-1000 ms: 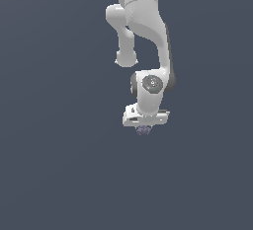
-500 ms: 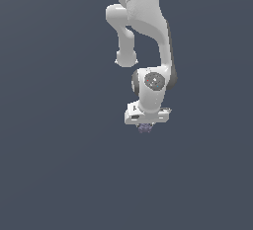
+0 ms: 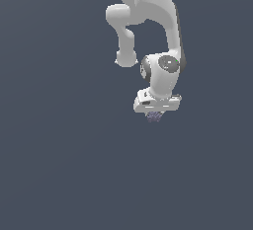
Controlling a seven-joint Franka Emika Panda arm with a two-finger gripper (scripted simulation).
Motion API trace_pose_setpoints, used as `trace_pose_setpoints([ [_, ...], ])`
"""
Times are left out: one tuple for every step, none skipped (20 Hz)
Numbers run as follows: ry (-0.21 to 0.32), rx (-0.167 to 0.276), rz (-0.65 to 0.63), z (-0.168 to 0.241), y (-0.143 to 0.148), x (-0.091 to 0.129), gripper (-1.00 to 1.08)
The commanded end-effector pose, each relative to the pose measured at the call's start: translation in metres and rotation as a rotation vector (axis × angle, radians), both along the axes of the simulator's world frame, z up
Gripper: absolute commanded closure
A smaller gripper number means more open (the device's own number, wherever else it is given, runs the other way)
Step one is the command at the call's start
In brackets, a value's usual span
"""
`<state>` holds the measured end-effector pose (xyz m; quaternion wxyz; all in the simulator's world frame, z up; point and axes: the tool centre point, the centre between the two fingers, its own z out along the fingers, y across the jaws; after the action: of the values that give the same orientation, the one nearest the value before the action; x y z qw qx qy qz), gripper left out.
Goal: Pick up the object and move it to a goal position.
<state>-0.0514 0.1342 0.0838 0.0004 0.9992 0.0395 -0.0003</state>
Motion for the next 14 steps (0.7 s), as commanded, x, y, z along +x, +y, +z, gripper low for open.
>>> trace_pose_setpoints([
  [-0.001, 0.000, 0.001, 0.015, 0.017, -0.015, 1.08],
  [-0.001, 0.000, 0.001, 0.021, 0.024, -0.022, 1.08],
  [-0.001, 0.000, 0.001, 0.026, 0.031, -0.028, 1.08],
  [-0.001, 0.000, 0.001, 0.032, 0.037, -0.033, 1.08],
  [-0.001, 0.000, 0.001, 0.037, 0.044, -0.039, 1.08],
  [-0.001, 0.000, 0.001, 0.043, 0.050, -0.044, 1.08],
  [-0.001, 0.000, 0.001, 0.047, 0.055, -0.049, 1.08],
  [-0.001, -0.001, 0.001, 0.052, 0.061, -0.053, 1.08],
  [-0.001, -0.001, 0.001, 0.056, 0.066, -0.058, 1.08],
  [-0.001, -0.001, 0.001, 0.060, 0.071, -0.062, 1.08],
  [-0.001, -0.001, 0.001, 0.064, 0.075, -0.065, 1.08],
  [-0.001, -0.001, 0.001, 0.067, 0.079, -0.068, 1.08],
  [-0.001, -0.001, 0.001, 0.070, 0.082, -0.071, 1.08],
  [-0.001, 0.000, 0.001, 0.073, 0.085, -0.073, 1.08],
])
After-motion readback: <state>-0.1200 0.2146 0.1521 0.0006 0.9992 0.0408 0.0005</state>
